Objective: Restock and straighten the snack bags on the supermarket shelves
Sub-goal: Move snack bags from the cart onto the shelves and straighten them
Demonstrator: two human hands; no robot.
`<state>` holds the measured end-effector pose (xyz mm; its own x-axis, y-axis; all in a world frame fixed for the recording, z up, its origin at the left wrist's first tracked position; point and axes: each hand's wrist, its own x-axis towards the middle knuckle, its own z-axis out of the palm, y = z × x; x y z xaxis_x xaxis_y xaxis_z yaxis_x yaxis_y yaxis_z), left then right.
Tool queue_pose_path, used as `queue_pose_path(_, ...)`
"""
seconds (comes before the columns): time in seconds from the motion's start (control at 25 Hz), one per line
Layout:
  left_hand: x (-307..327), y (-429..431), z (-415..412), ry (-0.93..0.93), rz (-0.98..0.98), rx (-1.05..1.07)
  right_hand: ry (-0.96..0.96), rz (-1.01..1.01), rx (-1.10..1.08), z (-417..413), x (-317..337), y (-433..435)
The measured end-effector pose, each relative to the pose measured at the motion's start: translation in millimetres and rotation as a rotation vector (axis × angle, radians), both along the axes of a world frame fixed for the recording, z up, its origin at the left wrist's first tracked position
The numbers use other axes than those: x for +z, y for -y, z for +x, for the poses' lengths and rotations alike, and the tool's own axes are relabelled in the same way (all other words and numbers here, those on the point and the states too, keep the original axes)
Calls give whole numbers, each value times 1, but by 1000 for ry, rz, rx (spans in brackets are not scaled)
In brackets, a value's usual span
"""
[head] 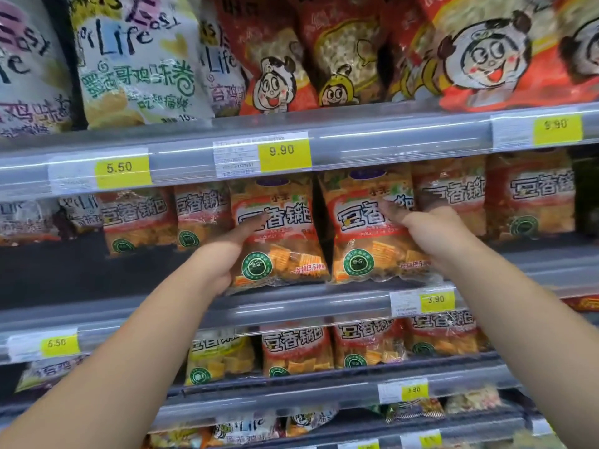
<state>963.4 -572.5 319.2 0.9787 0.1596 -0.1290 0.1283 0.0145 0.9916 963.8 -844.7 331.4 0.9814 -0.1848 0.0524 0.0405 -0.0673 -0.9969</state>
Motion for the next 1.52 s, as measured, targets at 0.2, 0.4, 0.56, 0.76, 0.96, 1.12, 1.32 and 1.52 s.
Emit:
queue_pose_path(0.2,-6,0,12,132,73,112,130,-34,-22,16,-17,-3)
queue_pose_path(0.4,-8,11,18,260,244,205,260,-142,-81,30,-23,-12)
queue_pose_path(0.56,-9,10,22,191,530,216,224,-444,-78,25,-15,-5)
queue_pose_path(0.76,-20,9,14,242,540,198,342,-886,-225,-8,-26,-9)
queue_pose_path(0.96,-13,7,20,215,606,162,459,-1197,-140,-2,-31,-28)
queue_pose_path(1.12,-4,13,20,162,677,141,499,-1246,-216,7,-37,-29)
queue_pose_path(1.32,-6,23,-1,226,850,298,477,-1261,-193,4,-39,-28)
queue_pose_path(1.52,-13,31,-40,357,1273,306,586,-1205,-64,-17,-35,-31)
